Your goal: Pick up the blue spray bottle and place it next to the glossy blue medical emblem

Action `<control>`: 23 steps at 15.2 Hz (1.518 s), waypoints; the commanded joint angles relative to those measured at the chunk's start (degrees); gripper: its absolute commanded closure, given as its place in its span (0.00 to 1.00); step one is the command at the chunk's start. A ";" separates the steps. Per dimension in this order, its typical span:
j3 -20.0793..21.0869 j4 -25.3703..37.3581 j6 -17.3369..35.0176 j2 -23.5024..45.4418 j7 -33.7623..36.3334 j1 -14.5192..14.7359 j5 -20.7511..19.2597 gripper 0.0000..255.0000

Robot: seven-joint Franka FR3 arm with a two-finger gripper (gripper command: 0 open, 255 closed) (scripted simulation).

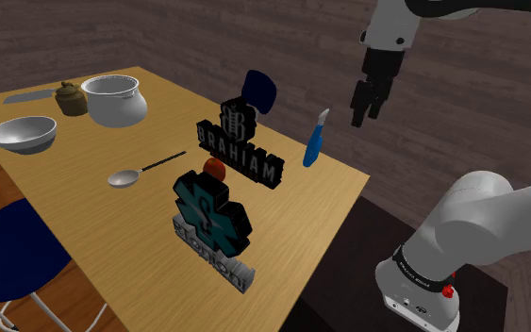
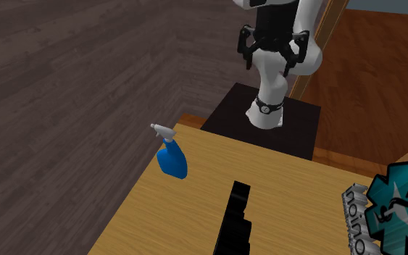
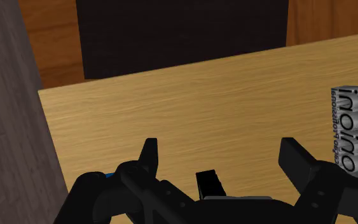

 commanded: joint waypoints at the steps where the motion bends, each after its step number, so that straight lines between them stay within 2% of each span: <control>1: 0.00 0.00 0.00 0.00 0.00 0.00 0.00 0.00; 11: -2.74 10.04 9.17 23.71 15.23 -6.03 5.60 0.00; 23: -9.22 23.31 14.74 47.68 29.13 -12.54 14.58 0.00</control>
